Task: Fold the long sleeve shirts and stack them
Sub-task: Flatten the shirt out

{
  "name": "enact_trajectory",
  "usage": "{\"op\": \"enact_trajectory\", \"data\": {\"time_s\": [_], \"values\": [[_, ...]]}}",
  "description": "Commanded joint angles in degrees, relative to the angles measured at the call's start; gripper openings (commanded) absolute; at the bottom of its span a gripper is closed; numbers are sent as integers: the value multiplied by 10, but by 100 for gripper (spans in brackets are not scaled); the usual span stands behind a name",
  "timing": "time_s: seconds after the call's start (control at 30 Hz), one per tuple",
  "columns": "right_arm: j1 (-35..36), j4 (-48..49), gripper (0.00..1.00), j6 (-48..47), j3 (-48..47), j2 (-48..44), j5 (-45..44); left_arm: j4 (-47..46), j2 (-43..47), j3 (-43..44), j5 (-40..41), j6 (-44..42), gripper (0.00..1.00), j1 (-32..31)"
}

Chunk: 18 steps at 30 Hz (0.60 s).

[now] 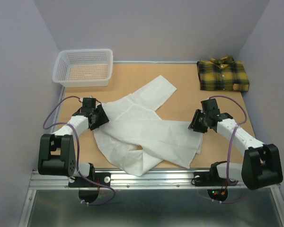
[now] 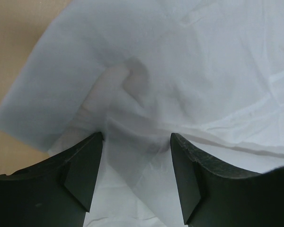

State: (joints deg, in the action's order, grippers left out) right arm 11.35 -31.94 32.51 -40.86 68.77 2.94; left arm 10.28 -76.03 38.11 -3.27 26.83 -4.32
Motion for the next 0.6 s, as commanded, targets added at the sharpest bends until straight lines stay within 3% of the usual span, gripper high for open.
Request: {"op": "enact_trajectory", "data": {"time_s": [0.0, 0.23, 0.4, 0.53, 0.57], "values": [[2, 108, 40, 9, 24, 36, -19, -26, -51, 56, 61, -17, 70, 10], [2, 152, 40, 3, -8, 96, -50, -18, -133, 147, 90, -27, 72, 38], [0, 144, 45, -26, -56, 78, -85, -18, -103, 193, 55, -50, 80, 31], [-11, 107, 56, -32, -86, 43, -106, -33, -12, 198, 49, -138, 86, -64], [-16, 101, 59, -31, -95, 28, -113, -35, 3, 197, 46, -154, 87, -129]]}}
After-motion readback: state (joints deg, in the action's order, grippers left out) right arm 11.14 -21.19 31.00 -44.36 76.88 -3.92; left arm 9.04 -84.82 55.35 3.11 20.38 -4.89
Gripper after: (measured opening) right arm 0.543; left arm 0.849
